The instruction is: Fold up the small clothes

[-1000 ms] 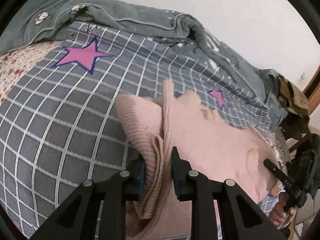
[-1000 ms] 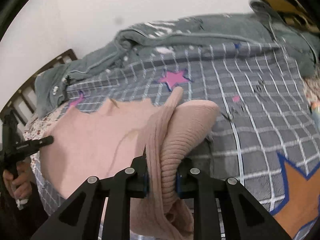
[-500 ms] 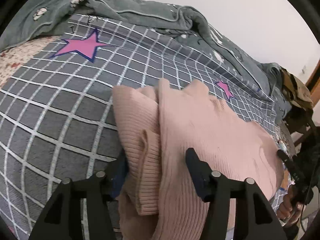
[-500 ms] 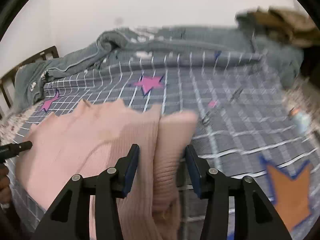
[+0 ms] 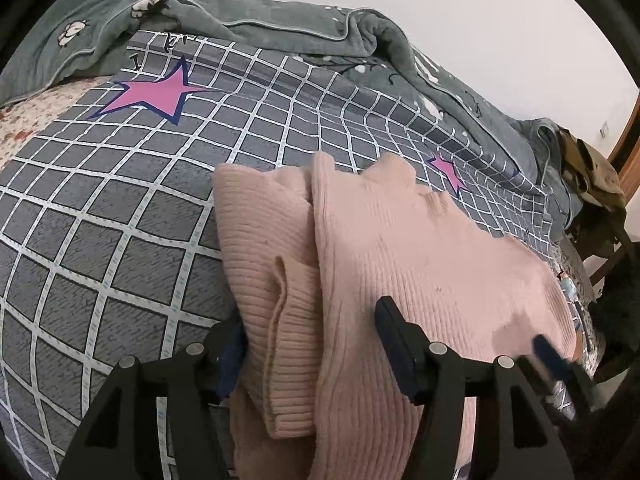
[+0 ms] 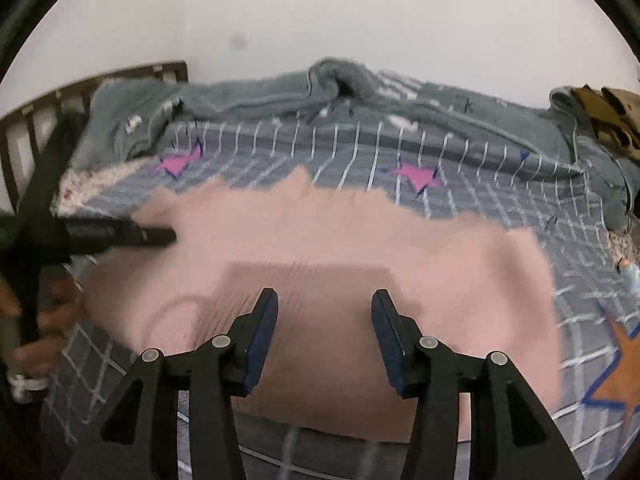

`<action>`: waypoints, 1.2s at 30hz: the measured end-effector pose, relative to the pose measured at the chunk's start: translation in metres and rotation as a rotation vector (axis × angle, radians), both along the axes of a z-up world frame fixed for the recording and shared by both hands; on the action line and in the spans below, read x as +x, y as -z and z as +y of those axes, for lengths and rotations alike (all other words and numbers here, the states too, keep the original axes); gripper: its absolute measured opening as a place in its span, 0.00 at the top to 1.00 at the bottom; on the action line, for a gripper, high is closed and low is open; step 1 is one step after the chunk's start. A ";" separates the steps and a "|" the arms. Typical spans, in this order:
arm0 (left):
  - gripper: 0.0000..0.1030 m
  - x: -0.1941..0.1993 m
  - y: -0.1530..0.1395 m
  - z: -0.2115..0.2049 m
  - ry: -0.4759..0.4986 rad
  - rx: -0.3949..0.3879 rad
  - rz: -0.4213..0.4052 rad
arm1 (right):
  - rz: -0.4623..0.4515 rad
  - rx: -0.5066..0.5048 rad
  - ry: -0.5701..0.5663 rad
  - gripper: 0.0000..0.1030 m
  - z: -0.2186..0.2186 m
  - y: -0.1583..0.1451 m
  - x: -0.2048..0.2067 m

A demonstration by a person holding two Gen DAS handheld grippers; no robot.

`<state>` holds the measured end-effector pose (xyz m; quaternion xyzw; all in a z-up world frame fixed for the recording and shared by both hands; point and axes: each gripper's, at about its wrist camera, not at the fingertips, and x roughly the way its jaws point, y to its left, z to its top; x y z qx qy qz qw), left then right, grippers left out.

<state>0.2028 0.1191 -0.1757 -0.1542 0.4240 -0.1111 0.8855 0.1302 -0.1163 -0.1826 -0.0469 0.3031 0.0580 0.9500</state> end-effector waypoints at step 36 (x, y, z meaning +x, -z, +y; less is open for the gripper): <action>0.38 -0.023 0.007 -0.001 0.013 0.023 0.028 | 0.047 -0.072 0.033 0.53 0.011 0.013 -0.007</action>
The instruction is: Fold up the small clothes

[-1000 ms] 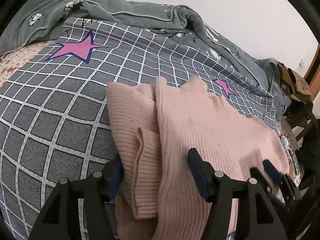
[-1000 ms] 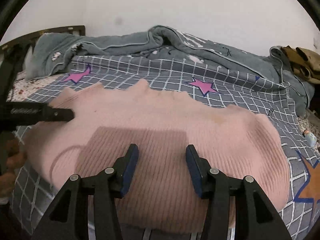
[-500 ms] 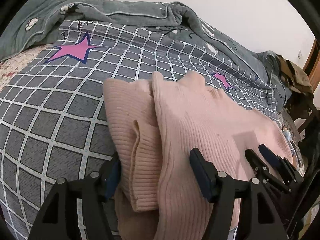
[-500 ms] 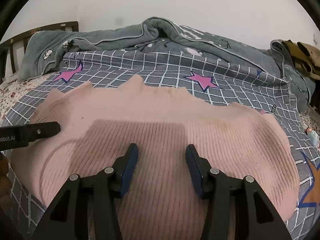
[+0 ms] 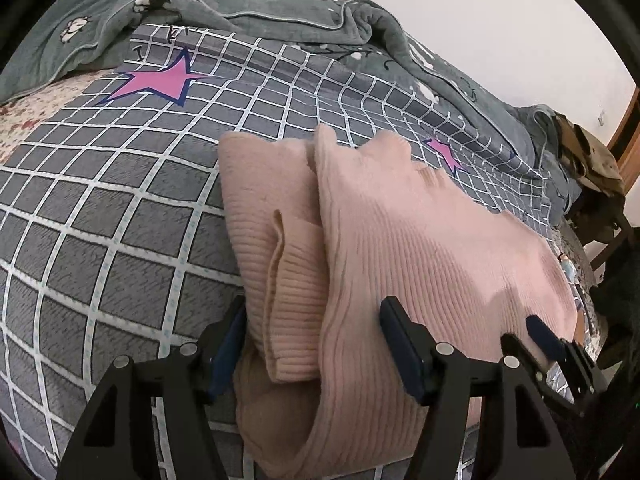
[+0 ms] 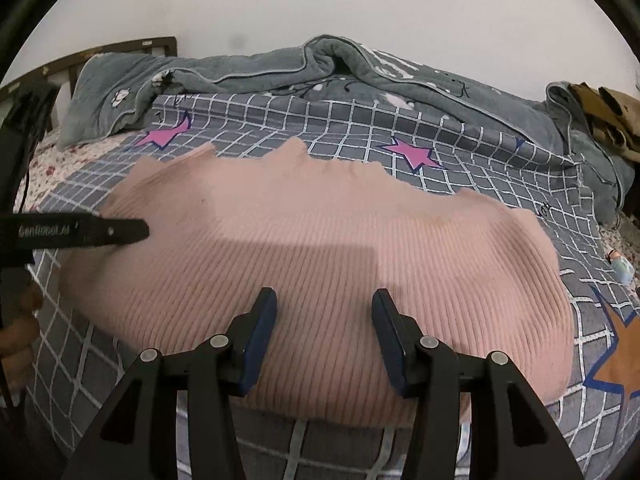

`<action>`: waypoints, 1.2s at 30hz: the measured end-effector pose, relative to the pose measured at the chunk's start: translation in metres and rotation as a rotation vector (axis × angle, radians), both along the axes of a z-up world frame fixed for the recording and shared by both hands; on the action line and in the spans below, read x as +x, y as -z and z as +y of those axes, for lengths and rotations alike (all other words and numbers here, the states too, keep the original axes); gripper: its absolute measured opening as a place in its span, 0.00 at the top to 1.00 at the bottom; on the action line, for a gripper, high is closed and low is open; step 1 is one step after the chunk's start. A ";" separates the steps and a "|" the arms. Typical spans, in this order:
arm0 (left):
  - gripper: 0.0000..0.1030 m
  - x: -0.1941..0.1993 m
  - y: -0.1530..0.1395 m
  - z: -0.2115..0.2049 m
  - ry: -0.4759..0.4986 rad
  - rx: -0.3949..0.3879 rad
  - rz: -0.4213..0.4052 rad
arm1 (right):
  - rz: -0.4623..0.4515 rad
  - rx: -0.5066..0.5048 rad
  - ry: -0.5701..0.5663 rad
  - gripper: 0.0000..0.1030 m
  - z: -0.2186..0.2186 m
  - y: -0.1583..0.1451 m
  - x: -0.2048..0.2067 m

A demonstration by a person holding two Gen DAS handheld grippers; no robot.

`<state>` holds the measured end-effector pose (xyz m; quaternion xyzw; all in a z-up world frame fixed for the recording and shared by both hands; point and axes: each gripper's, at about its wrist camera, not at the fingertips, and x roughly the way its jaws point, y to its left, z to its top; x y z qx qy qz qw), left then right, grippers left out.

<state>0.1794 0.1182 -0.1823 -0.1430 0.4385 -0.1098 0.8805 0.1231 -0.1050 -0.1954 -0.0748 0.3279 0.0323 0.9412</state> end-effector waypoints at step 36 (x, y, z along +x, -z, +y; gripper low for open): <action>0.74 -0.011 -0.074 -0.292 0.292 0.209 -0.039 | -0.036 0.278 0.150 0.53 -0.229 -0.047 -0.096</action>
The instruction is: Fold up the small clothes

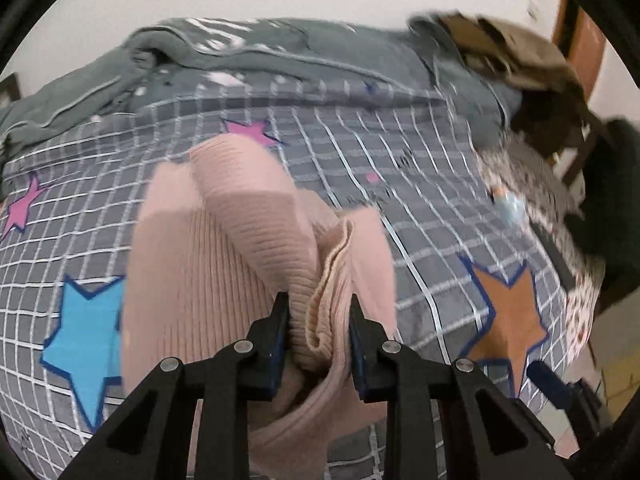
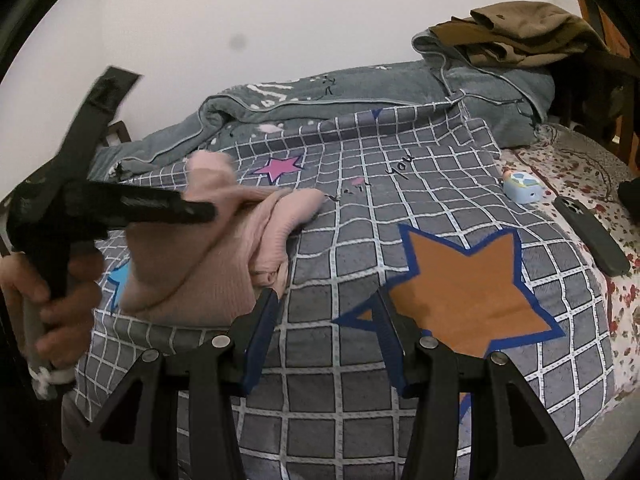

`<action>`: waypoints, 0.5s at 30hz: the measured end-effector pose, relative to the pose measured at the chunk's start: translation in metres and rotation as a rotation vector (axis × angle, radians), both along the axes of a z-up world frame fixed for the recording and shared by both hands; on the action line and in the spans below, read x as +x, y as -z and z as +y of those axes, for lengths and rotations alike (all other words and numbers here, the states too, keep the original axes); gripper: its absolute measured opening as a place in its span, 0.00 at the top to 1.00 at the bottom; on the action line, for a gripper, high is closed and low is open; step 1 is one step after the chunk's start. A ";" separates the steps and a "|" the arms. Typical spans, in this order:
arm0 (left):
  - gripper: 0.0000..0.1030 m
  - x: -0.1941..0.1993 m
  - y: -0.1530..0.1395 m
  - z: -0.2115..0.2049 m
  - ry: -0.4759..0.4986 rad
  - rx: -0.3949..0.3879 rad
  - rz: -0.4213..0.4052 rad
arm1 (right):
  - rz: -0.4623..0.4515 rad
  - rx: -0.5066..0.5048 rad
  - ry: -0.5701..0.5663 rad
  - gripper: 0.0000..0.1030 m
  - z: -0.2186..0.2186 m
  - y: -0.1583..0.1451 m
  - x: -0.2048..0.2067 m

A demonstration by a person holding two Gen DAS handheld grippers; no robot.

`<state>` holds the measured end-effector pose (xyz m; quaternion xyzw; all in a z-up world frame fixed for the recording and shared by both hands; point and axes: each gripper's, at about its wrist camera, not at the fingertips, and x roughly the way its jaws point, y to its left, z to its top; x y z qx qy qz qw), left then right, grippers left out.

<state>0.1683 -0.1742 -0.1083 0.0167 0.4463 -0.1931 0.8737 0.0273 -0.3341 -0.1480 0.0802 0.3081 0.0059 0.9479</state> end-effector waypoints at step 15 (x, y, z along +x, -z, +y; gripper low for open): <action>0.42 0.014 -0.022 0.088 -0.064 -0.121 -0.014 | -0.025 0.231 -0.194 0.45 0.025 -0.005 0.038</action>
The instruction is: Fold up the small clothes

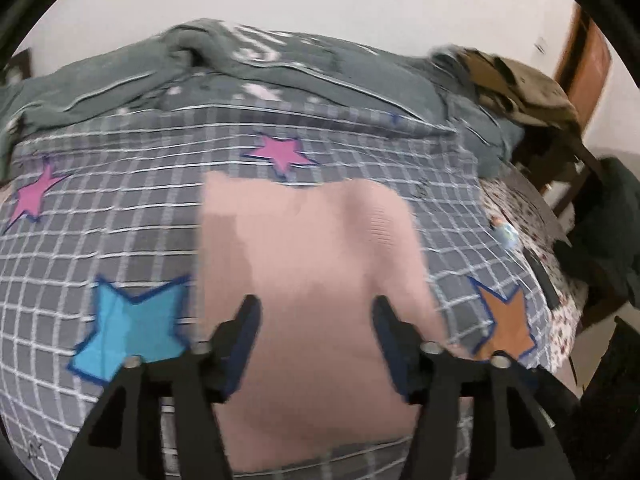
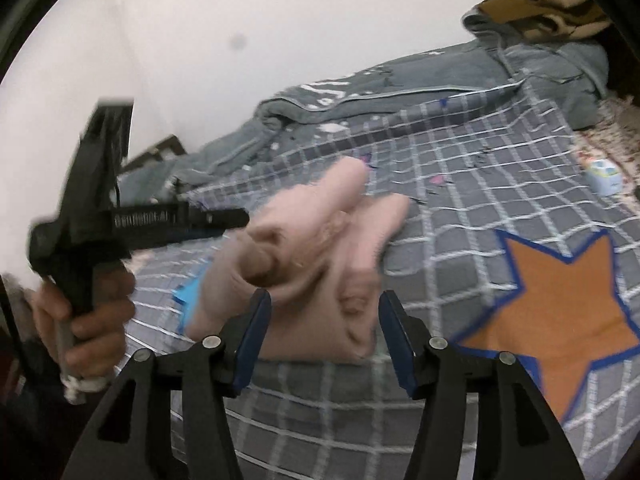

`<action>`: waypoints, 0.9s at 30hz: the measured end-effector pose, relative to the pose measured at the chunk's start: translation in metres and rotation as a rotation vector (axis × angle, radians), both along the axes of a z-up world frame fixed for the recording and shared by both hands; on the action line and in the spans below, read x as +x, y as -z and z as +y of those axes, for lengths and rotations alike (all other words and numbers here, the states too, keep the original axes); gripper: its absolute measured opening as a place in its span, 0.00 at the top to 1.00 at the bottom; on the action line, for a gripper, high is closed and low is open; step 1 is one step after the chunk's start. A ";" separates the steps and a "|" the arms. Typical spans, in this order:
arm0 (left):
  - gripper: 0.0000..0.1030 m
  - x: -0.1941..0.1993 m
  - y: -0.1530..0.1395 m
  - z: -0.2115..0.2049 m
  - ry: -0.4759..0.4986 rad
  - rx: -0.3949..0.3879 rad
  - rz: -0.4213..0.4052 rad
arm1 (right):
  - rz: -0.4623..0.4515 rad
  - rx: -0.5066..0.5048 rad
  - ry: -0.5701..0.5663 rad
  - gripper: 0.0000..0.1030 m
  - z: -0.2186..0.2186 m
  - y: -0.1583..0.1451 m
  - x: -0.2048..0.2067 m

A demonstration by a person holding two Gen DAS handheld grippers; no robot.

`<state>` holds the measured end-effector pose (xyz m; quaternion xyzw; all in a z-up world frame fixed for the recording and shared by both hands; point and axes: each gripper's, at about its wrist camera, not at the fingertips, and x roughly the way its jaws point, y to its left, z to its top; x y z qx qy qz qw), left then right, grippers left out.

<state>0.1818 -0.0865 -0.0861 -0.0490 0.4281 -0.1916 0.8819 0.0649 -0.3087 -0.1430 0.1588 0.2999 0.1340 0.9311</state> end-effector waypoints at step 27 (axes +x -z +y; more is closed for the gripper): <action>0.42 -0.013 0.034 0.071 -0.005 -0.062 0.021 | 0.087 0.028 0.155 0.74 0.005 0.039 0.038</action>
